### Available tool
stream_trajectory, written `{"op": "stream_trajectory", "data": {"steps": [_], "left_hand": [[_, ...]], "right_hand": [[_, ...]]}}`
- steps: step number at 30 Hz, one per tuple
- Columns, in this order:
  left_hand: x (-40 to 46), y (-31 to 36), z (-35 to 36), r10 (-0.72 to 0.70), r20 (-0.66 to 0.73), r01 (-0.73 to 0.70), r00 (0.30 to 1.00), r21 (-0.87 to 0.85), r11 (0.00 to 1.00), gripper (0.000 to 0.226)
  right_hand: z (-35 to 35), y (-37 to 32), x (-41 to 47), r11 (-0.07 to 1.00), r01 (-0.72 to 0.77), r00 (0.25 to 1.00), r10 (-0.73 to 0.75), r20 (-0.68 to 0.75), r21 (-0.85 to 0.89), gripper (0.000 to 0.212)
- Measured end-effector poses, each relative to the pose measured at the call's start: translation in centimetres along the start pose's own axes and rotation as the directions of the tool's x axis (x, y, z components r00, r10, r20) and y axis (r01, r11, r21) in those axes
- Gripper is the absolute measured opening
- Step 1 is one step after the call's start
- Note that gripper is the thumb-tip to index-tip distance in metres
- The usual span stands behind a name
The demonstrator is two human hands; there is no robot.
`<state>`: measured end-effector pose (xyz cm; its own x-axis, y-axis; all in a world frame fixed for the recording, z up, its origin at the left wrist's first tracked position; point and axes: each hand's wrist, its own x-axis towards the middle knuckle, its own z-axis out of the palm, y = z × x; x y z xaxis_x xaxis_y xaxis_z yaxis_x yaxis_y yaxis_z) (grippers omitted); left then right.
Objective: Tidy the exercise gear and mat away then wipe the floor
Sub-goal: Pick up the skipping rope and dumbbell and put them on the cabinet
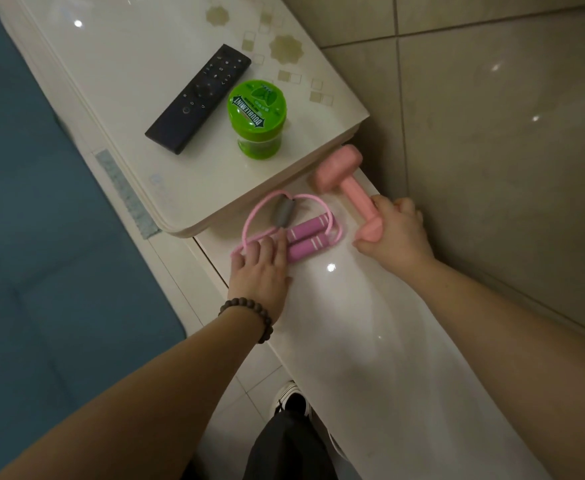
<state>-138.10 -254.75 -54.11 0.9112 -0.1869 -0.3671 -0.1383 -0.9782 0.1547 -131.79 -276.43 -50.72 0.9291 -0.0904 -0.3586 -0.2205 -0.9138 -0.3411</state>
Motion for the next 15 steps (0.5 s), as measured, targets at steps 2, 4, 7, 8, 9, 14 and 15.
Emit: {"op": "stream_trajectory", "data": {"steps": [2, 4, 7, 8, 9, 14, 15], "left_hand": [[0.0, -0.6, 0.0, -0.016, -0.009, 0.017, 1.000, 0.106, 0.994, 0.079], [0.4, -1.1, -0.3, -0.028, 0.025, 0.024, 0.999, 0.121, 0.992, 0.078], [0.7, -0.8, -0.6, -0.036, 0.100, 0.028, 0.994, 0.080, 0.996, 0.079], [0.6, -0.6, -0.8, -0.044, 0.111, 0.038, 0.993, 0.051, 0.998, 0.078], [0.5, -0.4, -1.0, -0.052, 0.110, 0.050, 0.993, 0.021, 0.999, 0.077], [-1.3, -0.1, -2.9, -0.037, 0.073, 0.041, 0.997, -0.055, 0.998, 0.074], [-1.9, -0.1, -3.3, -0.027, 0.071, 0.032, 0.997, -0.065, 0.997, 0.073]], "right_hand": [[0.1, -0.2, 0.1, 1.000, 0.006, 1.000, -0.006, -0.005, 0.006, 0.073], [0.2, -0.3, 0.1, 1.000, 0.006, 1.000, -0.006, -0.014, 0.003, 0.073], [0.3, -0.3, -0.1, 1.000, 0.008, 1.000, -0.008, -0.015, 0.000, 0.078], [0.2, -0.4, -0.1, 1.000, 0.007, 1.000, -0.007, -0.010, -0.004, 0.082], [0.2, -0.4, -0.1, 1.000, 0.006, 1.000, -0.006, -0.004, -0.009, 0.086], [-0.5, -0.8, -0.7, 0.999, -0.009, 0.998, 0.011, 0.056, -0.035, 0.099], [-0.8, -1.0, -1.2, 0.999, -0.004, 0.998, 0.006, 0.059, -0.037, 0.099]]}}
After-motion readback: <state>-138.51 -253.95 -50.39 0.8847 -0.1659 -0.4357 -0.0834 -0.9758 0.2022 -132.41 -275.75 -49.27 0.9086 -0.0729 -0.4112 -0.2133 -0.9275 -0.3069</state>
